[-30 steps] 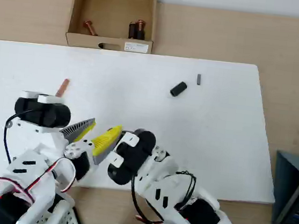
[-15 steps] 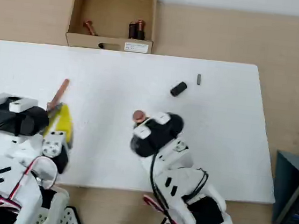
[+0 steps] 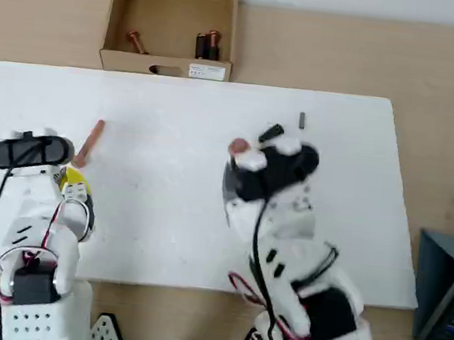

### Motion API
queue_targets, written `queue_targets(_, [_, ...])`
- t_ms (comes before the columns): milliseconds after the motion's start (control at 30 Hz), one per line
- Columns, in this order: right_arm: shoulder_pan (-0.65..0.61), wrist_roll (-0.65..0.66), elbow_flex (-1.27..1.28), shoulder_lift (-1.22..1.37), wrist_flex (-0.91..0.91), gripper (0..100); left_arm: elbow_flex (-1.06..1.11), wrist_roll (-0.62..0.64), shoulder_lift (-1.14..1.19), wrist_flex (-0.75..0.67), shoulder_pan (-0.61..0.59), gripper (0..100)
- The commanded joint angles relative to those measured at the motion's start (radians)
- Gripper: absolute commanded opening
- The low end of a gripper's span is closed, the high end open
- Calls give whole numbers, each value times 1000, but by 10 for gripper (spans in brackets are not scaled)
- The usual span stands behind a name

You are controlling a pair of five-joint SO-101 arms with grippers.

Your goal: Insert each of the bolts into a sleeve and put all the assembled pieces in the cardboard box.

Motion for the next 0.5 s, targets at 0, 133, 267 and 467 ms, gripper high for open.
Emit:
queue_targets(0, [18, -6, -259, 288, -40, 9, 74, -49, -8, -89, -17, 3])
queue_targets(133, [36, -2, -458, 582, -103, 9, 123, -60, -7, -150, -18, 3])
queue_targets(267, [47, 35, -650, 845, -163, 9, 123, -60, -7, -149, -9, 3])
queue_targets(467, [45, 180, -951, 1202, -242, 9, 121, -57, -7, -38, -8, 4])
